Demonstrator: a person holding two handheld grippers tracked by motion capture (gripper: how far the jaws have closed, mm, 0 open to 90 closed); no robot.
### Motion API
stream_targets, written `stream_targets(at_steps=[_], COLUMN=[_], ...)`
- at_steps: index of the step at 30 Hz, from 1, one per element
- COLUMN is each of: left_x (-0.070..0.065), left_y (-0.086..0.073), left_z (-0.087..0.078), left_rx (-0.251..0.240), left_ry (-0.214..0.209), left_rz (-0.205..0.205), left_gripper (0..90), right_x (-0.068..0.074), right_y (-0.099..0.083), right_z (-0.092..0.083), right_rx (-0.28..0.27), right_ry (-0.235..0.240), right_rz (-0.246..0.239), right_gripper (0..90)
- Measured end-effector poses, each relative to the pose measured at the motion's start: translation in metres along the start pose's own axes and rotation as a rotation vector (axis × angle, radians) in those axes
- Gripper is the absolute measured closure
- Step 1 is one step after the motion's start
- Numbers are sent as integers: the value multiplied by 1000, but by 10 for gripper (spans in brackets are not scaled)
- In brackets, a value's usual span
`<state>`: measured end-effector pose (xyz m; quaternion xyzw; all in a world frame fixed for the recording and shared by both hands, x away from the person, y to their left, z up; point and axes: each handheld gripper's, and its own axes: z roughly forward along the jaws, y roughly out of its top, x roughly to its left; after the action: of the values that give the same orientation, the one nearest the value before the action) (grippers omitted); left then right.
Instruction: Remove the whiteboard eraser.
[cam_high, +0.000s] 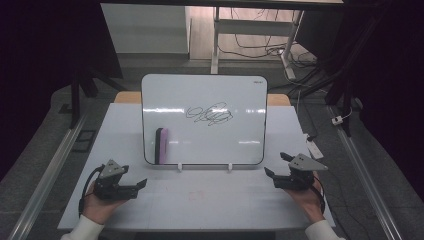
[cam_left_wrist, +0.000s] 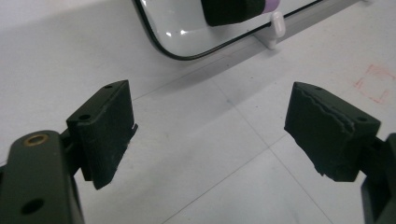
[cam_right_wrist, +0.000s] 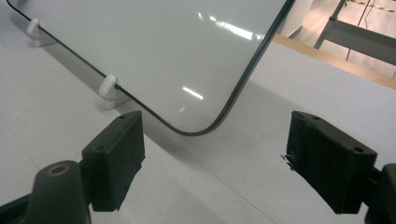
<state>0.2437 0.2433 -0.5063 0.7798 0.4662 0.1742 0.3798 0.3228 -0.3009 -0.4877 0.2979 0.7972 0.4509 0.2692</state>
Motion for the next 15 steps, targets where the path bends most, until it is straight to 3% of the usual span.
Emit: stream_targets(at_steps=[11,15], left_x=[0,2], left_y=[-6,-7], left_z=[-3,-4], left_rx=[-14,-20], left_ry=[-6,2], left_rz=[-19,-33], left_gripper=[169,169], right_x=[1,-1], right_y=[-3,0], right_z=[3,8], right_rx=[16,6], right_ry=[2,4], right_rz=[0,24], right_gripper=[213,227])
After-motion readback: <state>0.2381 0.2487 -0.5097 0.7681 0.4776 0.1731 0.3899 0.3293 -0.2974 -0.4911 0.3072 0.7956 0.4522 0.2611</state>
